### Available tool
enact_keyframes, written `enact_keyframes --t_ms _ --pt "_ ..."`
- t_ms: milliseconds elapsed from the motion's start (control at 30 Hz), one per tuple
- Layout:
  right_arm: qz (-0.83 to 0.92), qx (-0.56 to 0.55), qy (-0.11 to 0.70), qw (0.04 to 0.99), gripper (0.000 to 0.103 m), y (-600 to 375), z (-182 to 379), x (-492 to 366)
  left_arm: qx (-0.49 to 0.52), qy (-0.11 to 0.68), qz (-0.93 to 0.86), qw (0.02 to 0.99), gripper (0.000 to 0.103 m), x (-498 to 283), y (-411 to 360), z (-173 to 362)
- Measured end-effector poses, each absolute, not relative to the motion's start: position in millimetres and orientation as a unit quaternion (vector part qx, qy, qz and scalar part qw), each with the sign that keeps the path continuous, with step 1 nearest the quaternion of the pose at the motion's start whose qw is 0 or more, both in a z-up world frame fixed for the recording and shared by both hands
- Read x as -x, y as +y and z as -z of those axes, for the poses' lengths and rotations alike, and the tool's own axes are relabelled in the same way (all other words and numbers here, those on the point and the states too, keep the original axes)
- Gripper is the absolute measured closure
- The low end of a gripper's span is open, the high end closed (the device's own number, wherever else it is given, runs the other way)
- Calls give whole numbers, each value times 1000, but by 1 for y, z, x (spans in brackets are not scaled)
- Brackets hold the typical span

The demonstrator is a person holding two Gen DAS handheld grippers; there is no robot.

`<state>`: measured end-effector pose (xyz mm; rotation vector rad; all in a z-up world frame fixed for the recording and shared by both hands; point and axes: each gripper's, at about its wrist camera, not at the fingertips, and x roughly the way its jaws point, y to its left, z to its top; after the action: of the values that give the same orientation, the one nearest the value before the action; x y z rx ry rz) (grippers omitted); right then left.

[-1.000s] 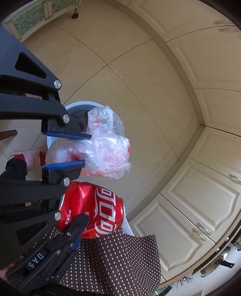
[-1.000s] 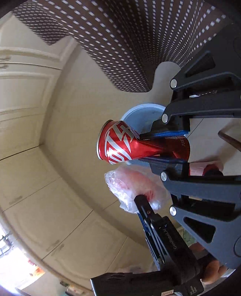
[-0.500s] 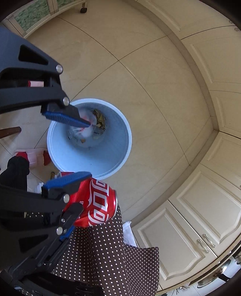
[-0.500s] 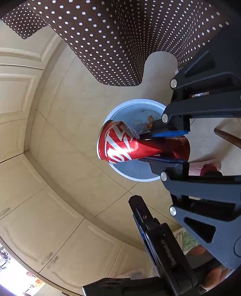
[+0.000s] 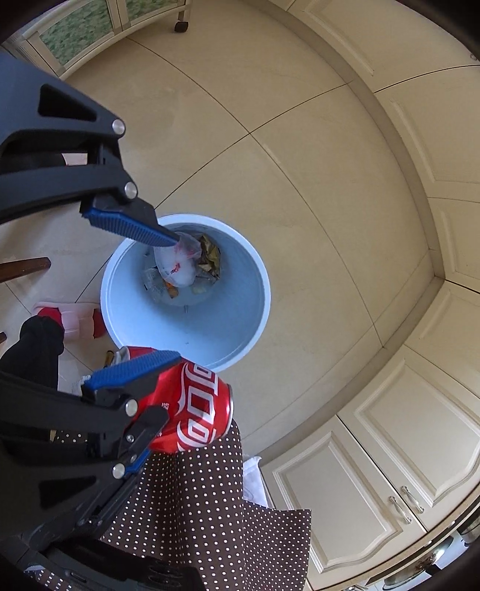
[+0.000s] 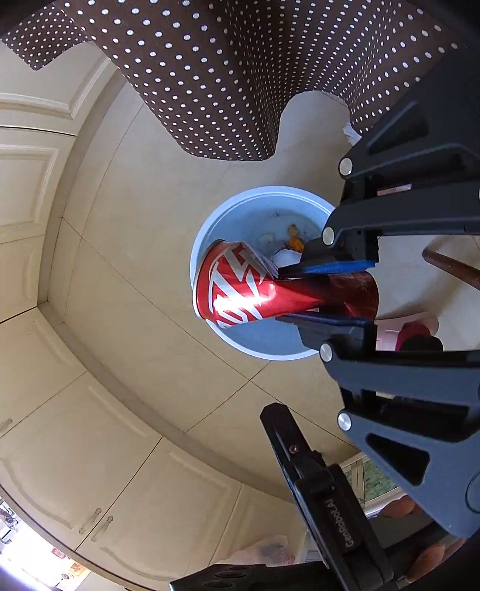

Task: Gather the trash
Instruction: 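Open both grippers to drop the bag and can into the bin, then grasp the orange peel piece with the left gripper while the right gripper grasps the black snack wrapper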

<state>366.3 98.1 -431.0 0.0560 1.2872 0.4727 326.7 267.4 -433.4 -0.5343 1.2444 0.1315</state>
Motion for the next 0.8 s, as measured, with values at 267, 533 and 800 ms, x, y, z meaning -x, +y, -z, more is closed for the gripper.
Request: enact_keyframes --t_ms 267,533,800 --pt "-221 -42 600 768 82 109 435 -370 258 572 -60 776 45 -324 274 432" --pt "-222 -53 607 761 71 105 442 -373 258 569 -57 779 45 -323 272 427" --pt "-213 -41 589 779 58 93 423 -366 250 569 -43 783 45 -319 260 421"
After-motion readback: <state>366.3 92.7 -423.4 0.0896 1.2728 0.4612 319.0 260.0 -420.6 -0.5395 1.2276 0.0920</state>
